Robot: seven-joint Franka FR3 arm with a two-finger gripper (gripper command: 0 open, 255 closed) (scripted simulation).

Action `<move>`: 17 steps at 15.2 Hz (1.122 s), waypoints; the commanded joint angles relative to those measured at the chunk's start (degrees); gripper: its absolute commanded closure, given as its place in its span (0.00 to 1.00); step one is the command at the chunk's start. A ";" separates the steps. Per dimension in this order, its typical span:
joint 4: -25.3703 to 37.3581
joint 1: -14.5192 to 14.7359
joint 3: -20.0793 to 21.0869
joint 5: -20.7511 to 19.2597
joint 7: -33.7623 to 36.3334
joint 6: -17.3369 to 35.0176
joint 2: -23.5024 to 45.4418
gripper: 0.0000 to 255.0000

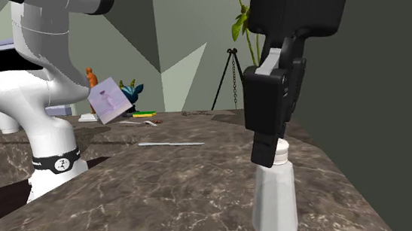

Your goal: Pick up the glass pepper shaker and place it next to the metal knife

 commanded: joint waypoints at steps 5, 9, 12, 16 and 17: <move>4.42 -0.02 0.01 0.00 0.11 -4.61 -0.17 1.00; -4.17 0.05 0.15 0.20 0.34 -2.59 -6.74 1.00; -15.71 0.20 0.37 0.52 0.67 0.48 -15.24 1.00; -27.98 0.47 0.70 1.02 1.17 2.77 -25.26 1.00; -30.68 0.55 0.79 1.16 1.31 3.11 -27.63 1.00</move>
